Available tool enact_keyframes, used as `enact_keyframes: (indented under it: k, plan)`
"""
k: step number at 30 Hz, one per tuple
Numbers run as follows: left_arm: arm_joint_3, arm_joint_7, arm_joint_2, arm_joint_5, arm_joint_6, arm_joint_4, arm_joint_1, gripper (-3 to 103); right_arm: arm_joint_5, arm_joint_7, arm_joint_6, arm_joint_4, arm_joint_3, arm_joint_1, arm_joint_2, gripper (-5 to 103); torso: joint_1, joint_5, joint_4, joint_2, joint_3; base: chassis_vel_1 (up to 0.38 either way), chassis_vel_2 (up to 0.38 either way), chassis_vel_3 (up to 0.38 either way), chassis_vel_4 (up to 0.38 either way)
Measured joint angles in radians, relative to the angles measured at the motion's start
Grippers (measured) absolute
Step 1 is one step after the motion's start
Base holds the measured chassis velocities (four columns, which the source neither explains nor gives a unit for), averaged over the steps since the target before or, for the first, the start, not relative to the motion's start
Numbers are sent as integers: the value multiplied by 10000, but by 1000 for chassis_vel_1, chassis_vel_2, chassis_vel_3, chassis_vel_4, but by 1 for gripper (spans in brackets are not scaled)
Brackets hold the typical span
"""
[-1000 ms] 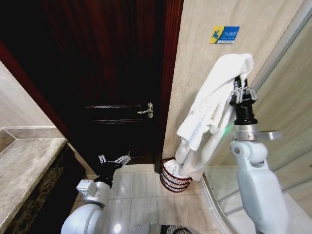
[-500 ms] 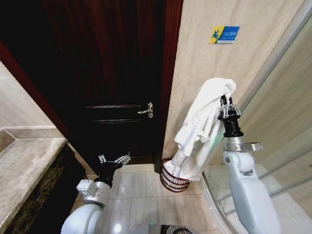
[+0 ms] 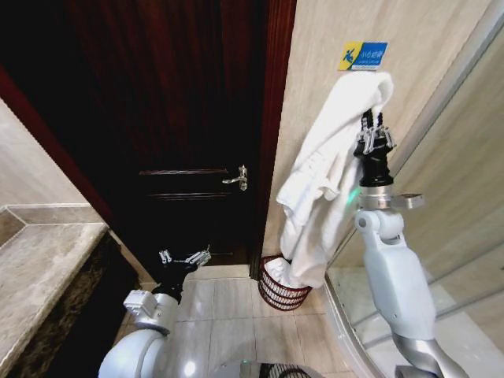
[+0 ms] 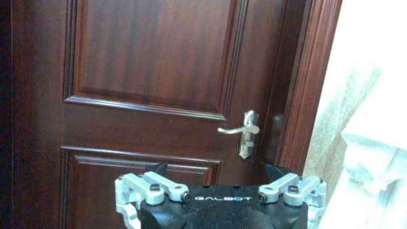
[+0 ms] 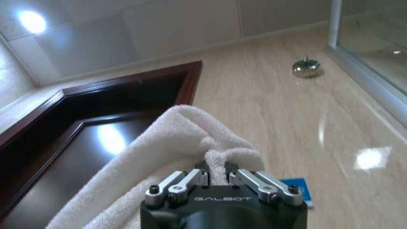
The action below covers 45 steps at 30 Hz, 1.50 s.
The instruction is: Discard the used towel into the hamper.
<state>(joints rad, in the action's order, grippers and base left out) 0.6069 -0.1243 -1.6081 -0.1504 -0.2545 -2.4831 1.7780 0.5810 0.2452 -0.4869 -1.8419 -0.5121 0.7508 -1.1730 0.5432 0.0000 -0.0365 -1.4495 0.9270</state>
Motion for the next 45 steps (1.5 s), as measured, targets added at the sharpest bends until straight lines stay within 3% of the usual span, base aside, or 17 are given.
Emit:
enact_keyframes:
  k: [16,45]
  plan:
    - [0,0,0,0,0,0,0,100,278,455,-598,143,-880,2063,-252,13,-1,0,1,0,0,0,0,0,0]
    - [0,0,0,0,0,0,0,100,-256,1064,-1367,1929,-789,2597,-934,13,-1,1,0,0,0,0,0,0,0]
